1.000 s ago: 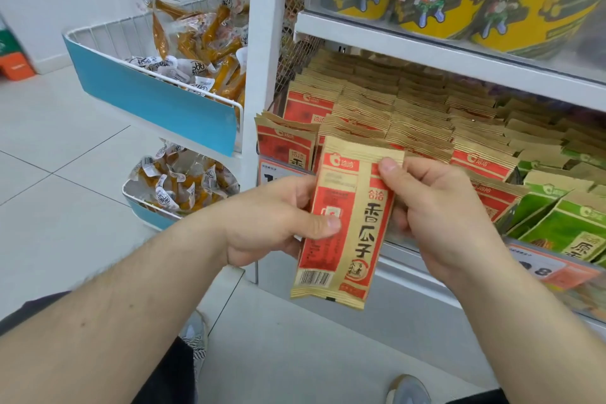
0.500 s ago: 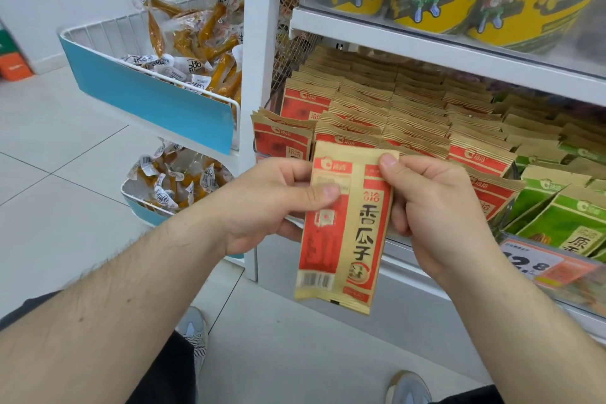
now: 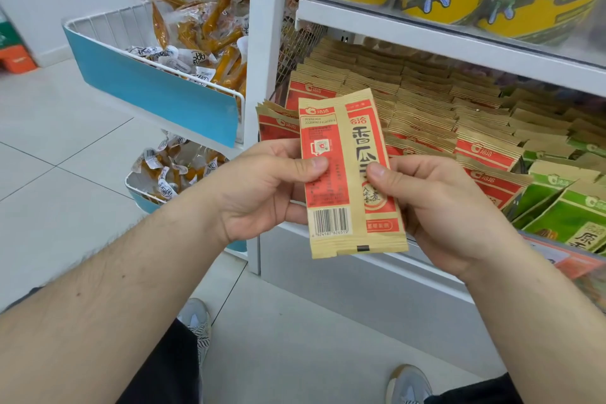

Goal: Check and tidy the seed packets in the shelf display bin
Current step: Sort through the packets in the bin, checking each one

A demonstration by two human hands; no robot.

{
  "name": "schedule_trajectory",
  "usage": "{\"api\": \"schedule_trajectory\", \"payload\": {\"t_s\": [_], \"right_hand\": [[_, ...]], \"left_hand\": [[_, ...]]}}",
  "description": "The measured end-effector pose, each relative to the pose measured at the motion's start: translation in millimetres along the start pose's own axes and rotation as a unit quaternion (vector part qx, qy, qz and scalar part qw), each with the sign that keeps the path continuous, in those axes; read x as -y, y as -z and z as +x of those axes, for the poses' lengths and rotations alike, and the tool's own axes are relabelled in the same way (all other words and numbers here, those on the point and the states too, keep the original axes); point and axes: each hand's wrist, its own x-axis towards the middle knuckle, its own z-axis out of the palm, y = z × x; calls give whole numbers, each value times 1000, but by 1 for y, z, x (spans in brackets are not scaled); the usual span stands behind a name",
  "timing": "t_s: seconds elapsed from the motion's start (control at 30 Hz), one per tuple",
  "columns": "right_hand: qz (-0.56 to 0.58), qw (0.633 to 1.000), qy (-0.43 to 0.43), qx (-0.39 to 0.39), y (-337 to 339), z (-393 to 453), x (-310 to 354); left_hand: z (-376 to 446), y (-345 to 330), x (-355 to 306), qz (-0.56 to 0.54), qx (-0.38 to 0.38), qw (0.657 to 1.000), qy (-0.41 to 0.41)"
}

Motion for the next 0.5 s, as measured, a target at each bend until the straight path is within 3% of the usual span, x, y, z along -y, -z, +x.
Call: {"api": "schedule_trajectory", "payload": {"t_s": [0.4, 0.5], "right_hand": [[0, 1000, 21, -7, -1, 1, -5], [65, 998, 8, -9, -2, 7, -8]], "left_hand": [[4, 6, 2, -8, 17, 1000, -2], [5, 10, 1, -19, 32, 999, -27]]}}
